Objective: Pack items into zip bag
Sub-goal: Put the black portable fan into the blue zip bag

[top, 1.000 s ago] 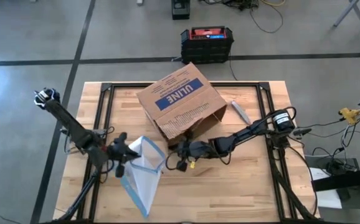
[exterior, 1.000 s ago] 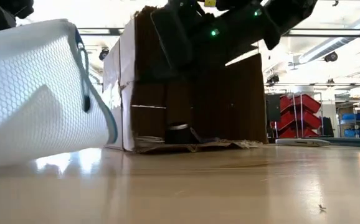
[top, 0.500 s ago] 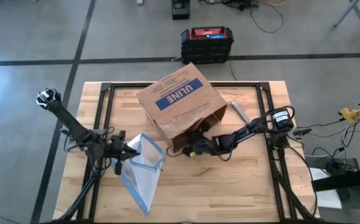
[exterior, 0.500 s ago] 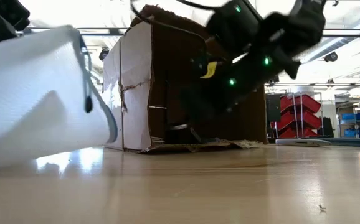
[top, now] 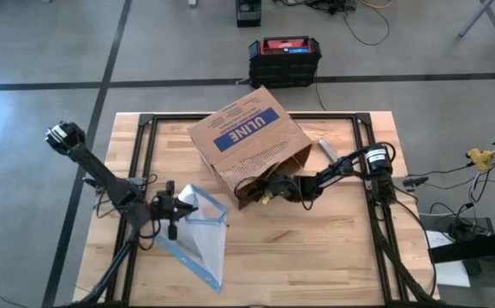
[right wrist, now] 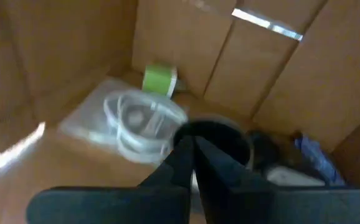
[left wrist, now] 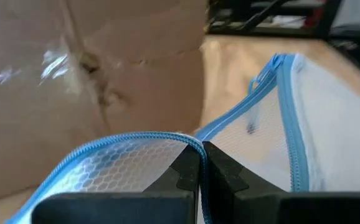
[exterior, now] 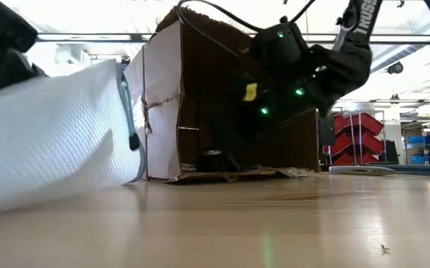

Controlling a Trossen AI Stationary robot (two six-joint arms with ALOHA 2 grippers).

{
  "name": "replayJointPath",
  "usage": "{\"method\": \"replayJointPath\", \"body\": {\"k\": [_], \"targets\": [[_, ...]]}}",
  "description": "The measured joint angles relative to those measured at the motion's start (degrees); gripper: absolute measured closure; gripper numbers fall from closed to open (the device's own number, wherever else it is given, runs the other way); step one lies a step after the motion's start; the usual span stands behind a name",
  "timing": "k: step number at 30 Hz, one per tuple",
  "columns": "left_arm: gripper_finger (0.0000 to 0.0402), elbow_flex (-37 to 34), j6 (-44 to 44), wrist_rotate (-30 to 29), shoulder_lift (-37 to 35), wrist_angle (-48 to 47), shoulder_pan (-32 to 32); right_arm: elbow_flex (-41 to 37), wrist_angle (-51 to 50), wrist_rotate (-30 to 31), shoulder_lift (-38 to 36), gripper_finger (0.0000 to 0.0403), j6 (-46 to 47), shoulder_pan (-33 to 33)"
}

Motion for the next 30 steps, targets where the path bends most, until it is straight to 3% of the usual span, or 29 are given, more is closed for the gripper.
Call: {"method": "replayJointPath", "body": {"k": [7, 14, 19, 26, 30], "targets": [[0.0401, 0.0, -0.09, -1.73, 2.72, 0.91, 0.0, 4.11, -11.43, -0.53, 0.0, 0.0403, 2.04, -2.59], [0.0401, 0.0, 0.19, -1.77, 1.86, 1.34, 0.0, 4.69, -30.57, -0.99, -2.49, 0.0403, 10.13, 2.22], [0.0401, 0.0, 0.49, -1.89, 1.98, 1.3, 0.0, 4.77, -41.29, 9.7, -8.85, 0.0403, 14.64, 7.84], [0.0401, 0.0, 1.79, -1.9, 2.26, 1.45, 0.38, 4.67, -40.77, 12.15, -12.13, 0.0403, 7.04, 9.98], [0.0401, 0.0, 1.78, -1.94, 2.35, 1.46, 0.37, 4.64, -40.26, 12.42, -11.38, 0.0403, 10.43, 6.36]]}}
